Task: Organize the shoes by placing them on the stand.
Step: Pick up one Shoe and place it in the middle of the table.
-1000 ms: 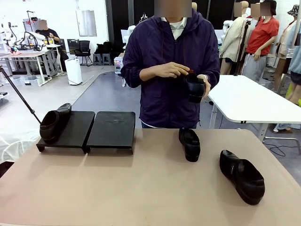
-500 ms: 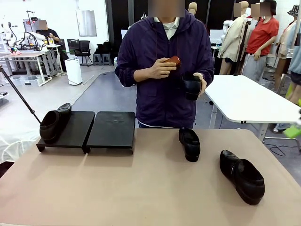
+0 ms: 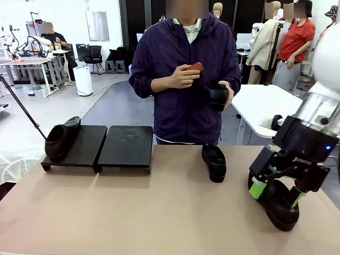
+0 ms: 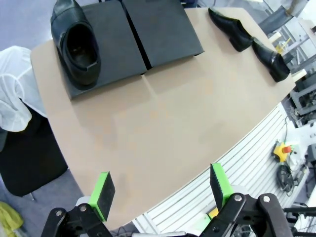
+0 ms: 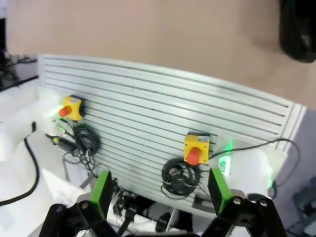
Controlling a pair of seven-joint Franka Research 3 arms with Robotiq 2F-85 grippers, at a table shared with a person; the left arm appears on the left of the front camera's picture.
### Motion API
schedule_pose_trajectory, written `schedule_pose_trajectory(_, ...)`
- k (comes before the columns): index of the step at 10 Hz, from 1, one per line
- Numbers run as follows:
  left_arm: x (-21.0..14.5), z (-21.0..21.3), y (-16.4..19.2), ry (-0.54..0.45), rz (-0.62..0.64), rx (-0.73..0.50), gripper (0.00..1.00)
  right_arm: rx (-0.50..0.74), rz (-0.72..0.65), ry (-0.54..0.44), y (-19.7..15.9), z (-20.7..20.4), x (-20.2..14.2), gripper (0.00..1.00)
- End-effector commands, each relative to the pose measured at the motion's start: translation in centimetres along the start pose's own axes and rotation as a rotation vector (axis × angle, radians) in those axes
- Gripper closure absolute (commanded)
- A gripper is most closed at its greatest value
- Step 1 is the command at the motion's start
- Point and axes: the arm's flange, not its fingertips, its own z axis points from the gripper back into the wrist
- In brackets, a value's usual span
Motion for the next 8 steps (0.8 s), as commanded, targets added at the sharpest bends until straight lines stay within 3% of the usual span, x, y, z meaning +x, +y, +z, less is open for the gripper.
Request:
schedule_pose_trajectory(1, 0.0, 0.2, -0.1, 0.01, 0.011, 0.001, 0.0, 0.09, -0.032, -0.029, -3.1, 3.5, -0.2, 0.0)
schedule_pose_trajectory(4, 0.0, 0.2, -0.1, 0.01, 0.011, 0.001, 0.0, 0.064, -0.025, -0.026, -2.7, 2.3, -0.1, 0.0)
schedule_pose_trajectory(6, 0.0, 0.2, -0.1, 0.01, 0.011, 0.001, 0.0, 0.03, 0.011, -0.174, -3.3, 4.6, 4.2, 0.0)
schedule_pose_trajectory(7, 0.0, 0.2, -0.1, 0.01, 0.011, 0.001, 0.0, 0.023, 0.046, -0.194, -3.4, 5.2, 7.1, 0.0)
schedule_pose_trajectory(8, 0.0, 0.2, -0.1, 0.01, 0.011, 0.001, 0.0, 0.019, 0.03, -0.138, -4.0, 5.7, 9.3, 0.0)
